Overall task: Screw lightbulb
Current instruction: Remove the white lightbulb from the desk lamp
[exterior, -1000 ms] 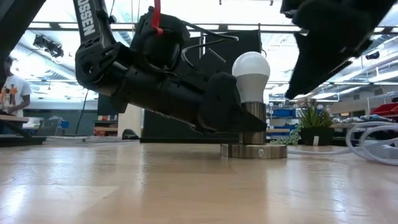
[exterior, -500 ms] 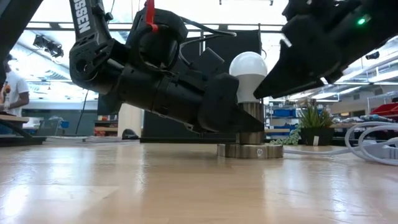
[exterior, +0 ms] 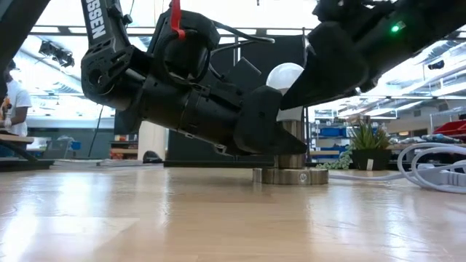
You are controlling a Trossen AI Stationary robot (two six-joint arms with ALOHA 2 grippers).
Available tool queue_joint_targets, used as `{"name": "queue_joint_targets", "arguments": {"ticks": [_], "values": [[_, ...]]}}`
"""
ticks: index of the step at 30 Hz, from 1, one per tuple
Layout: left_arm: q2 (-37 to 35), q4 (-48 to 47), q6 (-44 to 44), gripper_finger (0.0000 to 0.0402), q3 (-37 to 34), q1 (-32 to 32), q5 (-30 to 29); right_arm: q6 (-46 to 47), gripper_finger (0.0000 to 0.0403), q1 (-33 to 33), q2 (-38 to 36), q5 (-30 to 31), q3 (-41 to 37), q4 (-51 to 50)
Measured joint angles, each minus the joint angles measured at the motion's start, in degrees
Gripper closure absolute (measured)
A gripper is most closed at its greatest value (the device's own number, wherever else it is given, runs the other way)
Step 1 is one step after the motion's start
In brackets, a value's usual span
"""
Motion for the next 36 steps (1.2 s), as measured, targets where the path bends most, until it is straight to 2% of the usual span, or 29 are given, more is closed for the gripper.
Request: {"name": "queue_joint_targets", "arguments": {"ticks": [6,9,13,17,19,23,27,31,36], "values": [[0.0,-0.06,-0.15,0.0213,0.0,-0.35,-0.2,-0.58,0.003,-1.83,0.0,1.29,0.0,-1.78],[0.0,-0.17,-0.22,0.0213,0.04,-0.39,-0.17,2.21,0.003,-1.88,-0.23,1.19,0.13,-5.65],[0.02,-0.22,-0.17,0.0213,0.02,-0.35,-0.57,10.73,0.003,-0.14,-1.34,0.34,0.09,-17.03],[0.02,-0.22,-0.15,0.0213,0.0,-0.39,-0.74,24.26,0.003,2.67,-3.26,-2.5,0.17,-31.05],[0.02,-0.22,-0.13,0.0213,0.0,-0.42,-0.78,28.51,0.003,4.02,-4.59,-2.42,0.28,-32.84],[0.02,-0.24,-0.18,0.0213,0.0,-0.42,-0.75,20.04,0.003,5.3,-5.18,-3.64,0.35,-22.72],[0.02,-0.2,-0.15,0.0213,0.0,-0.42,-0.74,9.36,0.003,2.84,-4.84,-6.93,-0.19,-10.35],[0.02,-0.2,-0.17,0.0213,0.0,-0.59,-0.76,3.18,0.003,-0.07,-4.55,-6.62,-0.85,-5.1],[0.02,-0.17,-0.27,0.0213,0.0,-0.7,-0.74,-1.86,0.003,-3.6,-4.55,-6.52,-1.03,-3.64]]}}
